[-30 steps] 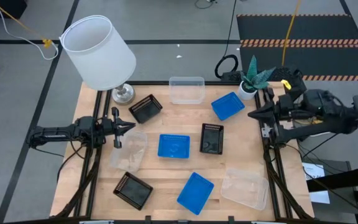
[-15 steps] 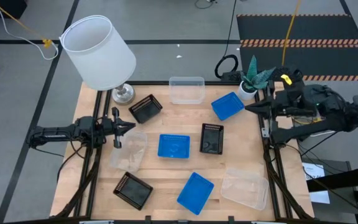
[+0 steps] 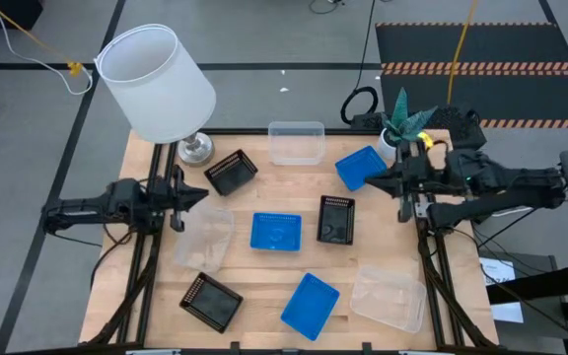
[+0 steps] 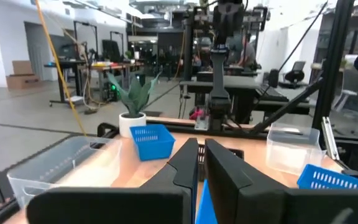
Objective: Stack baskets by color
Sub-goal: Stack the right black bin on the top left black bin
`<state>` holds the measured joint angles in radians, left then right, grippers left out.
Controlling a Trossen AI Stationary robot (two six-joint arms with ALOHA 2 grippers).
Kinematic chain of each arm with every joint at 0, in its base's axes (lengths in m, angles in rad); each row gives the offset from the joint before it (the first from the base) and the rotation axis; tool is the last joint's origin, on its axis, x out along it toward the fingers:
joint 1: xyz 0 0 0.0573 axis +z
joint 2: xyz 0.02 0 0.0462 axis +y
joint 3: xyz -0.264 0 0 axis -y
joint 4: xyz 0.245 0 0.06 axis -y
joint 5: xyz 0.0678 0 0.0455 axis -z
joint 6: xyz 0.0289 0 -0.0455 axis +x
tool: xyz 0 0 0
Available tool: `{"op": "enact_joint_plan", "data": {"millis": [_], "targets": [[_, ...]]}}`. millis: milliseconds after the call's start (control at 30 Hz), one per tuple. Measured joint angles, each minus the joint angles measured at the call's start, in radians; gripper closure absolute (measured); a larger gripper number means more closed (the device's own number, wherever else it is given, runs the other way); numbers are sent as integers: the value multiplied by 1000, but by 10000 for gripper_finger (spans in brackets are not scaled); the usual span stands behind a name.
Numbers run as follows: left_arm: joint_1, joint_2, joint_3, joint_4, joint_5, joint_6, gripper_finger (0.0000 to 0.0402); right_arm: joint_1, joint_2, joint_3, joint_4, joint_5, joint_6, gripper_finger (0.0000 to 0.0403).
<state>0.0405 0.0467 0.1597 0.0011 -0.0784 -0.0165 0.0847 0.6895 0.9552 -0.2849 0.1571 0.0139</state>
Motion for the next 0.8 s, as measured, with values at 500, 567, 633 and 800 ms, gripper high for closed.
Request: {"op": "enact_joint_plan", "data": {"millis": [500, 567, 633, 800], "targets": [[-53, 474, 730, -451, 0, 99, 369, 0, 0, -134, 124, 0, 26, 403], [-60, 546, 819, -513, 0, 115, 369, 0, 0, -148, 145, 0, 26, 403], [-67, 614, 902, -575, 0, 119, 369, 0, 0, -158, 152, 0, 26, 403], [-89, 774, 1092, -744, -17, 142, 369, 0, 6, -158, 153, 0, 24, 403]]}}
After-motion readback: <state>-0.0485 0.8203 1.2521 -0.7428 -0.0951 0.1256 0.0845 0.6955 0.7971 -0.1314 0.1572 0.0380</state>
